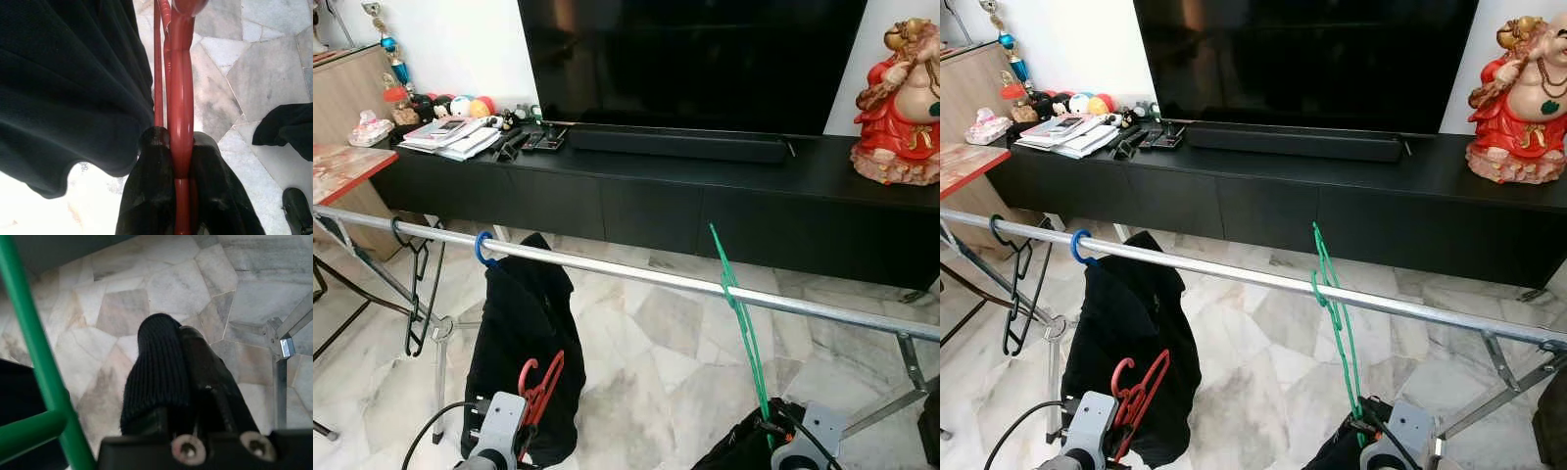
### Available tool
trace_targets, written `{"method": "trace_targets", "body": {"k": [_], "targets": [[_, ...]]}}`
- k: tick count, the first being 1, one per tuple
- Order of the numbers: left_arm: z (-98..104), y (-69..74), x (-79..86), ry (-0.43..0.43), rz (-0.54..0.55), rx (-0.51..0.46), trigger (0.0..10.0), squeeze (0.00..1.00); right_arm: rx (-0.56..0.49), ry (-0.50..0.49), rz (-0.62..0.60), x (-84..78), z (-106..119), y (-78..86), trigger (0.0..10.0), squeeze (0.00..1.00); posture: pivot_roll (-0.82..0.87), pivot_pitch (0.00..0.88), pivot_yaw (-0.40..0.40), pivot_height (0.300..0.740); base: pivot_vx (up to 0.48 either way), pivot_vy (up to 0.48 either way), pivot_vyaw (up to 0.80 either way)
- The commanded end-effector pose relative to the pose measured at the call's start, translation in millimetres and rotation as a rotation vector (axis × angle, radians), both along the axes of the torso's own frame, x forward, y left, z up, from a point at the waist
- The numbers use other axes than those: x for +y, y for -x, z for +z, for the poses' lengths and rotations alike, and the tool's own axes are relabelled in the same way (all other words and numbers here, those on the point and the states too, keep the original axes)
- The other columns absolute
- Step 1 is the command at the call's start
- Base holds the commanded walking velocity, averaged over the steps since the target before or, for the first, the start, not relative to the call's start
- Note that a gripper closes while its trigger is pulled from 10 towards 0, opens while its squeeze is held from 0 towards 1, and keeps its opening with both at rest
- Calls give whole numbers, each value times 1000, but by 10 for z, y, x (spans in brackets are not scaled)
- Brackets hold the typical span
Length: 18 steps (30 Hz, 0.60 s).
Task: Hang hanger
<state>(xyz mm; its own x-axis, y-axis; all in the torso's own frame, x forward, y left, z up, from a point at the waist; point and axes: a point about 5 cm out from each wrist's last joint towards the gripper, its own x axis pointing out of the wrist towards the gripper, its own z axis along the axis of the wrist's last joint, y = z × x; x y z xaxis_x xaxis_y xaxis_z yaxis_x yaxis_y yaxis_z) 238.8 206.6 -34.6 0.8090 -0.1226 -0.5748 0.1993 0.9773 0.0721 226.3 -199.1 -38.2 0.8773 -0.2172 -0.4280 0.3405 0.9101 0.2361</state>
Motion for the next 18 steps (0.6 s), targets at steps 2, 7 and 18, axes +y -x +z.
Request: {"method": "trace_targets", "body": {"k": [2, 7, 18], "targets": [[-40, 54, 26, -3, 7, 19, 10000, 0, -34, -18, 27, 5, 25, 8, 10000, 0, 32, 34, 74, 740, 0, 0, 0], [-50, 69, 27, 0, 7, 24, 10000, 0, -25, -12, 91, 40, -5, 63, 10000, 0, 28, 37, 73, 740, 0, 0, 0], [-75, 91, 16, 11, 3, 37, 10000, 0, -110, -102, 54, -10, 59, 100, 10000, 0, 20, 42, 67, 740, 0, 0, 0]]}}
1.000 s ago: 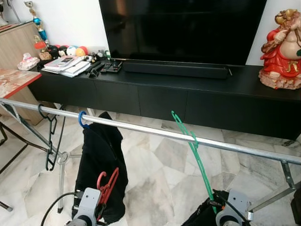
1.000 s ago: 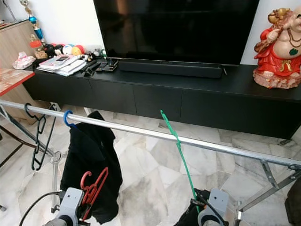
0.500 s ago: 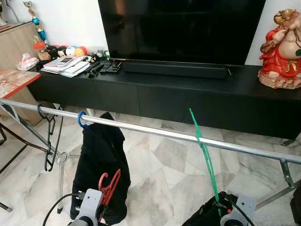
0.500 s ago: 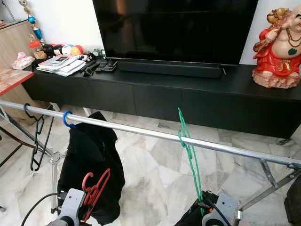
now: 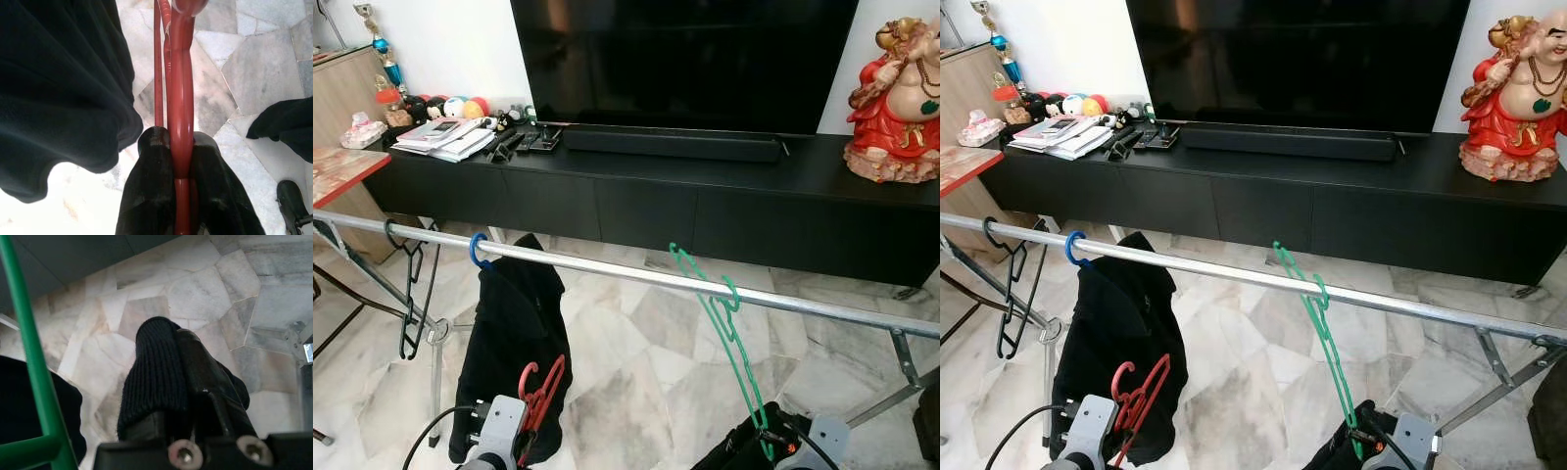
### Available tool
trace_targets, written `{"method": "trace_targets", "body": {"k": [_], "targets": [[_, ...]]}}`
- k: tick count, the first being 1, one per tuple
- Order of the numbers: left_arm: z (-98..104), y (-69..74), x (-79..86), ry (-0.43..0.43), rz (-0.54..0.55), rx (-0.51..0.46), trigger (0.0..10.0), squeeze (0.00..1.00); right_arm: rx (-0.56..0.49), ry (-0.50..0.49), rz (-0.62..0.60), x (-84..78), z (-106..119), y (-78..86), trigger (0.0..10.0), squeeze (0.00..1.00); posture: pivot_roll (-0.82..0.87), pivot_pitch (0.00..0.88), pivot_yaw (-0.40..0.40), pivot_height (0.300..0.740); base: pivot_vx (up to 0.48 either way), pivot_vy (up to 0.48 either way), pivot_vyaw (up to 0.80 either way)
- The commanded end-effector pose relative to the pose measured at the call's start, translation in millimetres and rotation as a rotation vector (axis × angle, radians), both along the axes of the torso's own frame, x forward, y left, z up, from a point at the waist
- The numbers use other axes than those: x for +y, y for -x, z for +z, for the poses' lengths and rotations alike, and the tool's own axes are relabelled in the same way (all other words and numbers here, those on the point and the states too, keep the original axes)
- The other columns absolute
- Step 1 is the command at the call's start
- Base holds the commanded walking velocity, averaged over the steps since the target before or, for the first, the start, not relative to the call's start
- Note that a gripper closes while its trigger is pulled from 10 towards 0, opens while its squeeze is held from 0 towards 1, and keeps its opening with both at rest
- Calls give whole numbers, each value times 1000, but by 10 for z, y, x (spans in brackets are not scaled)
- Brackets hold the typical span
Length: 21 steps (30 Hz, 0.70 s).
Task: Hang hanger
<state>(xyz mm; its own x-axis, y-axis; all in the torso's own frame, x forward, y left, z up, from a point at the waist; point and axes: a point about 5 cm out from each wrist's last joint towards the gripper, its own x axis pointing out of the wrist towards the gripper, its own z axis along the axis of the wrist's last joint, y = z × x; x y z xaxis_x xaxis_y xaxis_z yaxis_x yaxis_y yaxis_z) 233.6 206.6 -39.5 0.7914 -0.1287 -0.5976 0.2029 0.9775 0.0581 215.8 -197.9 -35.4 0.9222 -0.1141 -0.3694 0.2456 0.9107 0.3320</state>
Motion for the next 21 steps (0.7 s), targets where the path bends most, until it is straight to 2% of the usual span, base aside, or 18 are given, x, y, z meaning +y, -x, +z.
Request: {"method": "trace_targets", "body": {"k": [1, 4, 8, 9, 16, 20, 21], "targets": [[-26, 40, 15, 3, 5, 8, 10000, 0, -33, -38, -36, -27, 33, -4, 10000, 0, 20, 42, 67, 740, 0, 0, 0], [-32, 43, 8, 7, 4, 12, 10000, 0, -59, -87, -55, -37, 50, -1, 10000, 0, 20, 43, 66, 740, 0, 0, 0], [-43, 56, 15, 3, 3, 19, 10000, 0, -33, -79, 5, 2, 25, 22, 10000, 0, 18, 43, 64, 740, 0, 0, 0], [-46, 61, 25, 2, 4, 21, 10000, 0, -2, -50, 31, 7, -3, 53, 10000, 0, 18, 43, 64, 740, 0, 0, 0], [-55, 75, 41, -4, 6, 28, 10000, 0, 17, -50, -42, -104, -23, 133, 10000, 0, 13, 44, 64, 740, 0, 0, 0], [-62, 82, 41, -14, -3, 31, 10000, 0, 27, 65, -1, -133, 5, 172, 10000, 0, 6, 45, 67, 740, 0, 0, 0], [-63, 82, 41, -15, -3, 32, 10000, 0, 21, 152, 14, -156, 44, 171, 10000, 0, 5, 45, 67, 740, 0, 0, 0]]}}
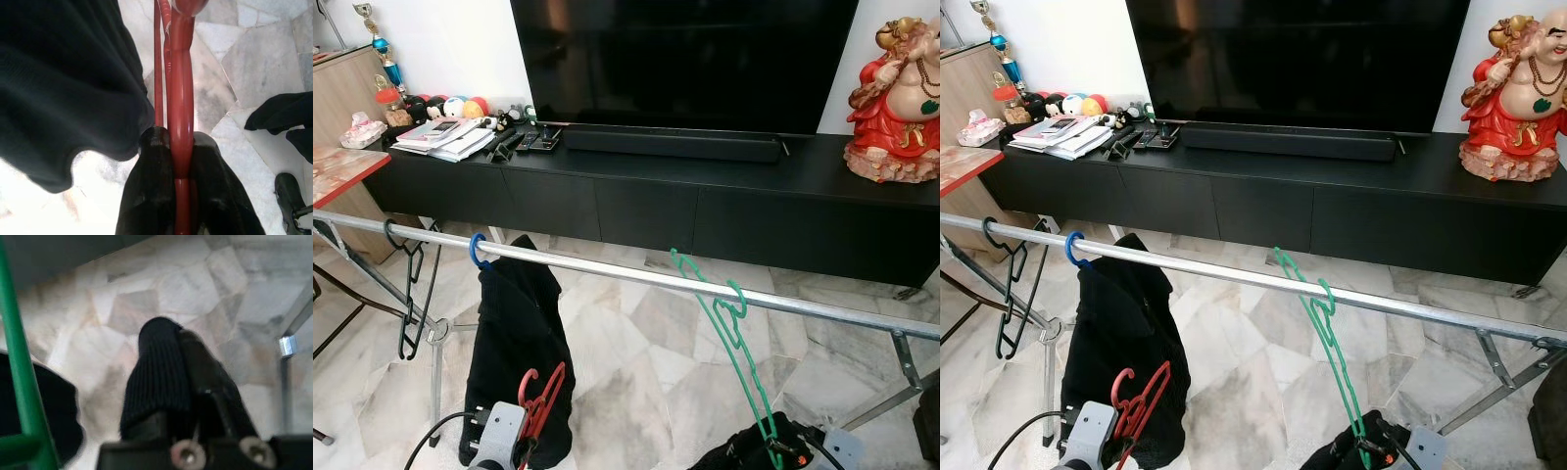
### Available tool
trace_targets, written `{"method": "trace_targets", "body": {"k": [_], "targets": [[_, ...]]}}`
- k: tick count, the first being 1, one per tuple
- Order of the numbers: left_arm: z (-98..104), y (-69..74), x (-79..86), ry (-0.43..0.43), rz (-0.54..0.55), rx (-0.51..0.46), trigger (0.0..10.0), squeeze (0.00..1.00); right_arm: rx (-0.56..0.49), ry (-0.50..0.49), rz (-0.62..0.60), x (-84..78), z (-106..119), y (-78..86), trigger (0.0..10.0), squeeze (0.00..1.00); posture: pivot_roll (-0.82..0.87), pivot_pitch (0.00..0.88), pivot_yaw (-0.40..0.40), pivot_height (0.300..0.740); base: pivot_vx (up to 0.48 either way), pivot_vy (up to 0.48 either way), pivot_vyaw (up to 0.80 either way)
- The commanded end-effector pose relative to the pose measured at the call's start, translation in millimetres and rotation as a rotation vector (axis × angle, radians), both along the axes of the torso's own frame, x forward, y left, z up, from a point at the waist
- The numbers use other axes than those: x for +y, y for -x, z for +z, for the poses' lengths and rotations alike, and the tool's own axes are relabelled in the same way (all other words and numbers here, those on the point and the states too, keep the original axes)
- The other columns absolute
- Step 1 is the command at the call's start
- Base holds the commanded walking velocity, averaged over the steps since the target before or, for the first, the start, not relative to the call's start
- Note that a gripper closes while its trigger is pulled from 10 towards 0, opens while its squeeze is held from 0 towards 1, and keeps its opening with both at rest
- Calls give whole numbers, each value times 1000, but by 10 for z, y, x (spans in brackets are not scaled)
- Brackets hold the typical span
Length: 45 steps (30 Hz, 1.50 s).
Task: Hang hanger
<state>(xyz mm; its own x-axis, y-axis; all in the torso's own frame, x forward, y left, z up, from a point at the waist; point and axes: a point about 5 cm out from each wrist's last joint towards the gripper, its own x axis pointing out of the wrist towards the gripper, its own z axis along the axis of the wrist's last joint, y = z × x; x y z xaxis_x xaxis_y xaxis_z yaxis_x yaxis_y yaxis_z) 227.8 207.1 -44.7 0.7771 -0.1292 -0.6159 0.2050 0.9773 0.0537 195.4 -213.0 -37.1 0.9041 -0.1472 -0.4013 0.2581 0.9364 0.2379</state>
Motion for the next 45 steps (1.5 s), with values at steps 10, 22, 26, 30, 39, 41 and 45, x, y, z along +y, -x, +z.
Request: {"method": "trace_targets", "body": {"k": [10, 22, 26, 30, 39, 41, 45], "targets": [[-18, 27, 26, -16, -7, 9, 10000, 0, -135, 68, -54, -13, 241, -20, 10000, 0, 3, 44, 65, 740, 0, 0, 0], [-36, 60, 25, -24, -20, 16, 10000, 0, -98, 92, -57, -67, 240, 88, 10000, 0, 2, 39, 62, 740, 0, 0, 0], [-41, 67, 24, -27, -24, 19, 10000, 0, -87, 84, -105, -122, 249, 141, 10000, 0, -4, 36, 61, 740, 0, 0, 0], [-44, 68, 13, -28, -29, 20, 10000, 0, -109, 38, -145, -127, 286, 168, 10000, 0, -8, 33, 61, 740, 0, 0, 0], [-47, 70, 12, -34, -34, 21, 10000, 0, -150, -45, -8, 34, 332, 196, 10000, 0, -11, 17, 60, 740, 0, 0, 0], [-46, 71, 19, -36, -32, 21, 10000, 0, -76, 3, -4, 8, 249, 217, 10000, 0, -13, 14, 60, 740, 0, 0, 0], [-46, 68, 25, -39, -28, 22, 10000, 0, 65, 79, 2, -41, 81, 223, 10000, 0, -9, 8, 59, 740, 0, 0, 0]]}}
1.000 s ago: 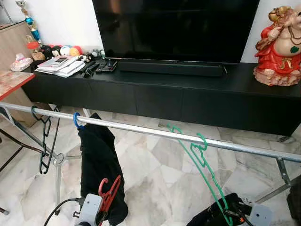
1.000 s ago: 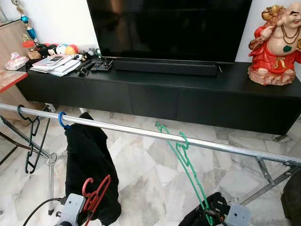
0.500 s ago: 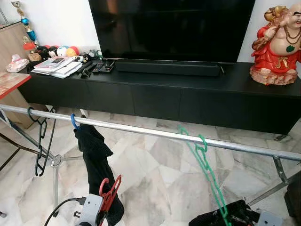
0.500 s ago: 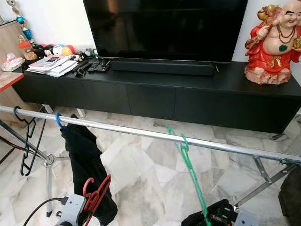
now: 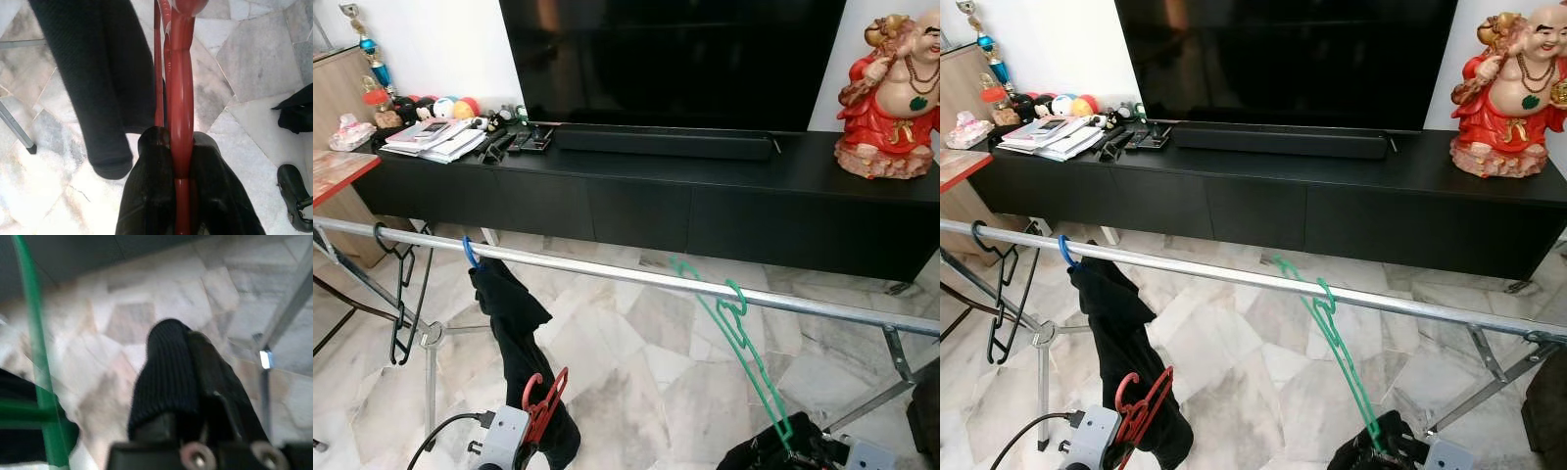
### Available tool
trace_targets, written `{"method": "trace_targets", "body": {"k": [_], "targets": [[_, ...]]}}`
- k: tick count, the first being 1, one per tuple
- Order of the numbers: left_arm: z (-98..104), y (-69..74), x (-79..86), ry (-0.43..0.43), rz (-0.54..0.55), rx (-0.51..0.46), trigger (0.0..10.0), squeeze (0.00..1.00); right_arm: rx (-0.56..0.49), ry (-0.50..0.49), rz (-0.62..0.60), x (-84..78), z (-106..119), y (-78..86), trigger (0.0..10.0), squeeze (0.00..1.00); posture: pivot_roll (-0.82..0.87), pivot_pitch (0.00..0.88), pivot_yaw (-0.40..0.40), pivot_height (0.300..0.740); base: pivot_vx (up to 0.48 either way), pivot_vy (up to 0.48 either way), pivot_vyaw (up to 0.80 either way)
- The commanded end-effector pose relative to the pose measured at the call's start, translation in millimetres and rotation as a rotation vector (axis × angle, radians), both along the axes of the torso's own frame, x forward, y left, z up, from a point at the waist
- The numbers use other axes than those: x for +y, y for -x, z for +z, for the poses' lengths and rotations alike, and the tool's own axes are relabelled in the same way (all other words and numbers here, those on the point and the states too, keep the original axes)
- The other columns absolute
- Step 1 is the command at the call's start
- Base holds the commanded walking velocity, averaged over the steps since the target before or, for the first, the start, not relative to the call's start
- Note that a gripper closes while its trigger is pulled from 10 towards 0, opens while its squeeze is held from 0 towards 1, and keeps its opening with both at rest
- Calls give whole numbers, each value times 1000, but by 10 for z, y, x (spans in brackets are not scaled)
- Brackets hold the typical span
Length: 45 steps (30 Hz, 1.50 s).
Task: Hang hanger
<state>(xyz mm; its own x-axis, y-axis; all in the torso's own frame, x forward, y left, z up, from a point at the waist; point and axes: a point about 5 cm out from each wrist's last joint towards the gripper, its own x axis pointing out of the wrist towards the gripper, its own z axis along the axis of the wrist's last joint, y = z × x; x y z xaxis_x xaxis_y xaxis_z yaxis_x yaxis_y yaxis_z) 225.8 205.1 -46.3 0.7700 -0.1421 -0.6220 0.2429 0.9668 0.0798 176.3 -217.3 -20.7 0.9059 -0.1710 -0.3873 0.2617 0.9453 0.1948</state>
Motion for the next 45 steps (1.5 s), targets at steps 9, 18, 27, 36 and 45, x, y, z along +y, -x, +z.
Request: {"method": "trace_targets", "body": {"k": [9, 18, 27, 36, 45], "targets": [[-25, 43, 72, -14, 31, 19, 10000, 0, 331, 93, -38, -52, -385, -14, 10000, 0, 16, 0, 52, 740, 0, 0, 0], [-69, 109, 104, -23, 48, 46, 10000, 0, 461, 112, 48, 120, -539, -50, 10000, 0, 25, 9, 54, 740, 0, 0, 0], [-113, 168, 126, -21, 91, 75, 10000, 0, 637, 78, 24, 172, -709, 159, 10000, 0, 37, 14, 48, 740, 0, 0, 0], [-138, 222, 164, -28, 94, 95, 10000, 0, 708, 28, 38, 257, -794, 312, 10000, 0, 36, 24, 58, 740, 0, 0, 0], [-139, 231, 180, -32, 92, 97, 10000, 0, 468, 11, -47, 138, -645, 97, 10000, 0, 33, 31, 64, 740, 0, 0, 0]]}}
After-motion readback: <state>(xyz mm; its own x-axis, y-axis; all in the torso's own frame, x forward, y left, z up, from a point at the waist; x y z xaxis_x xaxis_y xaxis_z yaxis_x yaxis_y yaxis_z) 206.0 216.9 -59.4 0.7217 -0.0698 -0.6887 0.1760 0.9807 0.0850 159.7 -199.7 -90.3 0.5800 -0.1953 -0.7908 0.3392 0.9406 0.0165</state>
